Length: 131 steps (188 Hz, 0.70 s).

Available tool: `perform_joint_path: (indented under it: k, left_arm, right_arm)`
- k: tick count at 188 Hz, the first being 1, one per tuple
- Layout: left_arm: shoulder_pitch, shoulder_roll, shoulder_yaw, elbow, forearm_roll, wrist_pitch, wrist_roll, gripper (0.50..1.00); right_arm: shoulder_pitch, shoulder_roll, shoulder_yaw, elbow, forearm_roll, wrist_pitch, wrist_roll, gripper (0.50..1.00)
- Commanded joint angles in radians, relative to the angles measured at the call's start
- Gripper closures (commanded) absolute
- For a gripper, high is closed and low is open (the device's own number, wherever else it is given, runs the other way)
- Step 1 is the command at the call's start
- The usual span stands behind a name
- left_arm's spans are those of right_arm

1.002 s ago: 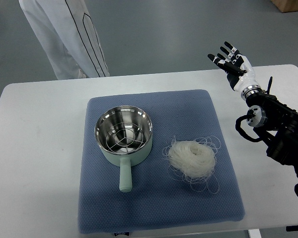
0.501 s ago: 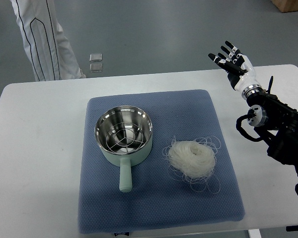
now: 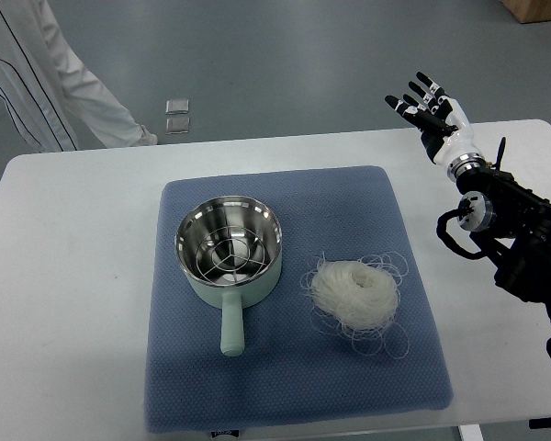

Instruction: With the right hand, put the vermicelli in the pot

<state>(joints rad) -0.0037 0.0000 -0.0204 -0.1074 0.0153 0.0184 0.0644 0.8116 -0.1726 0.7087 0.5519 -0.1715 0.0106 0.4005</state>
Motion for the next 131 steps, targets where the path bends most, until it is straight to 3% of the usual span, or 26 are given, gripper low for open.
perform_joint_path:
  k: [1,50,131]
  left_arm:
    - [0.001,0.0,-0.001,0.0,0.0,0.0,0.0,0.5]
    - [-0.001,0.0,-0.001,0.0,0.0,0.0,0.0,0.5]
    - [-0.001,0.0,-0.001,0.0,0.0,0.0,0.0,0.5]
  right_arm:
    - [-0.008,-0.024,-0.011,0.028,-0.011,0.006,-0.002,0.583]
    - [-0.028,-0.13,-0.071,0.099,-0.083,0.072,-0.002,0.583]
    - [-0.078,-0.393,-0.094,0.393,-0.706,0.282,0.037,0.585]
